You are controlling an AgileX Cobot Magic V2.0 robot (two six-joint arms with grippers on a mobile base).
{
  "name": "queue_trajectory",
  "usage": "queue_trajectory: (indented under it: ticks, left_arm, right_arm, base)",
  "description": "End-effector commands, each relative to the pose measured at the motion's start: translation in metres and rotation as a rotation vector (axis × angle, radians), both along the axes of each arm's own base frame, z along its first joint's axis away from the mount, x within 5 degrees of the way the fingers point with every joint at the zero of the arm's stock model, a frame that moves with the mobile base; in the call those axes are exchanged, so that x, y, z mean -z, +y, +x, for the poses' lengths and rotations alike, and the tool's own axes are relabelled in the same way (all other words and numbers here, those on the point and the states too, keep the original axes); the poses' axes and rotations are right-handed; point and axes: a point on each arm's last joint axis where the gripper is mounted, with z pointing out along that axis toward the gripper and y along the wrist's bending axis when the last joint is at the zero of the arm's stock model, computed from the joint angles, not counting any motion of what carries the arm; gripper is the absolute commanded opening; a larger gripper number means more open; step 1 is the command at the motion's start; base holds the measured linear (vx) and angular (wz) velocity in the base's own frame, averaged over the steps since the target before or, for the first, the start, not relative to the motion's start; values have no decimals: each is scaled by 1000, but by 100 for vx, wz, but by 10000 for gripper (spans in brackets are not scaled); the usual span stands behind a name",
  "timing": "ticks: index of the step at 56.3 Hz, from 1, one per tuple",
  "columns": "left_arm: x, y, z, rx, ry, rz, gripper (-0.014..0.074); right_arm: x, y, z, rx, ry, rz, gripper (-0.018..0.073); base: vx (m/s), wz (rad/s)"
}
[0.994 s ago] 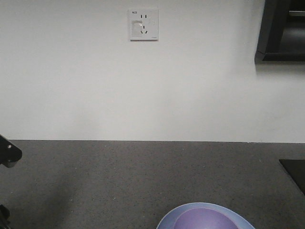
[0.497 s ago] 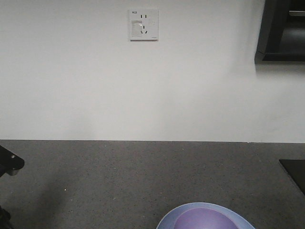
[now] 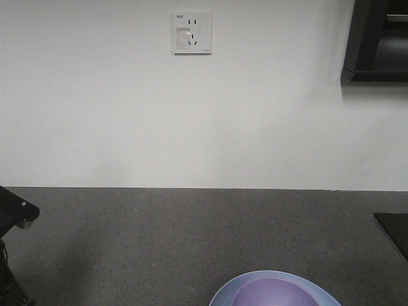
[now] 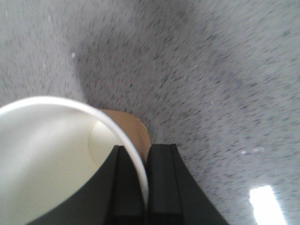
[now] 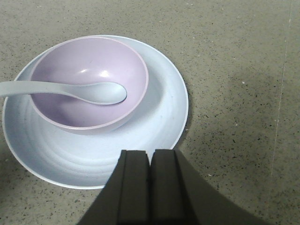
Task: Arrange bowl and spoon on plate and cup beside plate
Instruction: 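Reach the left gripper to the brown paper cup and grasp it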
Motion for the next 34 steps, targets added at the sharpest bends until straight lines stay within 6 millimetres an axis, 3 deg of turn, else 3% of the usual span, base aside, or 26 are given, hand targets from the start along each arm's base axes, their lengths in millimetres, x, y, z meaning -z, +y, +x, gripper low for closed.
queue_trajectory:
  ticks: [1, 10, 18, 34]
  left_arm:
    - [-40, -10, -5, 56, -163, -58, -7]
    - [-84, -36, -8, 148, -213, -165, -4]
    - [-106, -69, -4, 266, -225, -230, -3]
    - [-90, -145, 12, 433, -103, -217, -3]
  right_arm:
    - [-14, 0, 4, 13, -93, 19, -8]
    - [-14, 0, 4, 13, -91, 18, -8]
    - [-14, 0, 4, 13, -95, 19, -8]
    - [-14, 0, 4, 14, -99, 18, -8]
  base:
    - [0, 0]
    - [0, 0]
    - [0, 0]
    - [0, 0]
